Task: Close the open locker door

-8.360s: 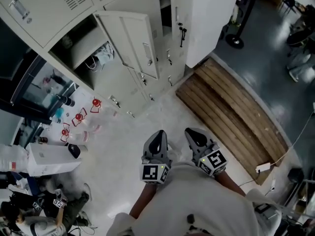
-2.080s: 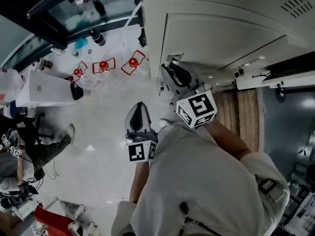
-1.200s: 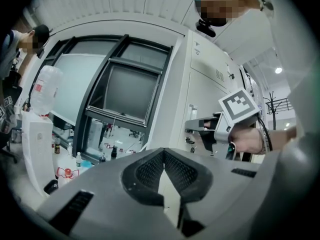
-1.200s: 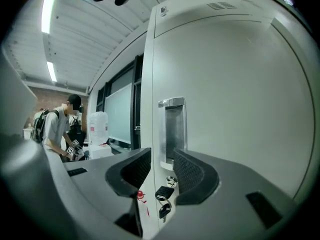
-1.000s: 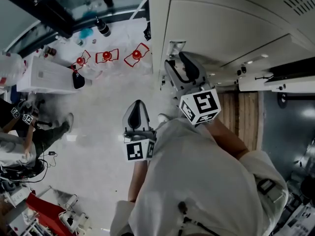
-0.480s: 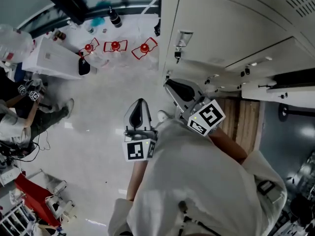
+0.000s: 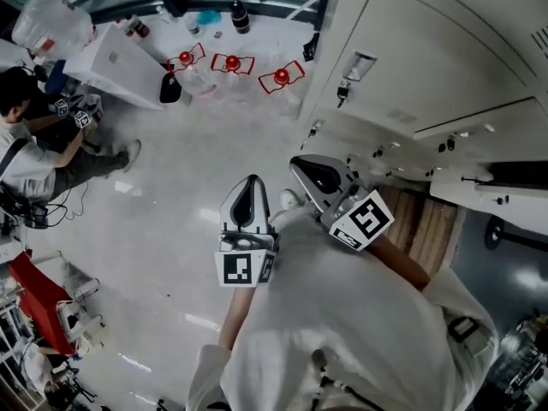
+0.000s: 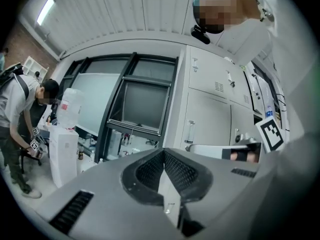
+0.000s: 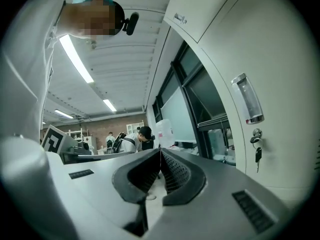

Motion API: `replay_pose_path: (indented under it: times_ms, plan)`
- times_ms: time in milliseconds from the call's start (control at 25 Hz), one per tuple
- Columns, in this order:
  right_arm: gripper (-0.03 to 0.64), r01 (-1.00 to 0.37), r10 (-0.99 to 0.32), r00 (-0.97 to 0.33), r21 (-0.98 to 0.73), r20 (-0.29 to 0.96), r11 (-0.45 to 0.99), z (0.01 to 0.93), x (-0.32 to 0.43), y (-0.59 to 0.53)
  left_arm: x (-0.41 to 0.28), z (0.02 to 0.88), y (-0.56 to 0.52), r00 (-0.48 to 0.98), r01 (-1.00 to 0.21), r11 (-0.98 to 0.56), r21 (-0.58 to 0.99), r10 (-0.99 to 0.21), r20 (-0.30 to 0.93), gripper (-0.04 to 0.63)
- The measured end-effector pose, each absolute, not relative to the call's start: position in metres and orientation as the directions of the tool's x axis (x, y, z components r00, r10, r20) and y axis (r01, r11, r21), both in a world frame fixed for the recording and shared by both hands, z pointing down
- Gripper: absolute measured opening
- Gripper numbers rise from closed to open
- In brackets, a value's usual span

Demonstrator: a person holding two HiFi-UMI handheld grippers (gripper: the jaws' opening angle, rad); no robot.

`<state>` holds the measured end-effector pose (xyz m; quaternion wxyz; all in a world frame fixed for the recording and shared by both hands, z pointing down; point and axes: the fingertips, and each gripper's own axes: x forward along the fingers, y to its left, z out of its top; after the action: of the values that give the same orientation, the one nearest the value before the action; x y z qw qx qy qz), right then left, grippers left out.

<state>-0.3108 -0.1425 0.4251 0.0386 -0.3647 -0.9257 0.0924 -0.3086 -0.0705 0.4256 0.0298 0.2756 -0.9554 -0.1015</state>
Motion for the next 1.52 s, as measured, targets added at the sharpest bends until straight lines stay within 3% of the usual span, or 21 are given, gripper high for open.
replay_pose_path:
  times_ms: [200,1000,1520]
  plan:
    - [0.028,0.669,0.685,-0.728,-0.192,0.030,0.718,0.428,-0.306,-0.137,-0.302,0.427,-0.067,-0.855,-0.502,0.833,0.232,-0.518,0.010,0.008]
    - [0.028,0.610,0.629,-0.774,-0.179,0.071,0.772,0.439,-0.282,-0.154,-0.283,0.440,-0.098,-0.768,-0.615,0.745,0.257,-0.641,0.022,0.008]
    - [0.028,0.650,0.669,-0.738,-0.170,0.088,0.740,0.443,-0.285,-0.122,-0.273,0.440,-0.065,-0.810,-0.563,0.783,0.264,-0.586,0.010,0.008]
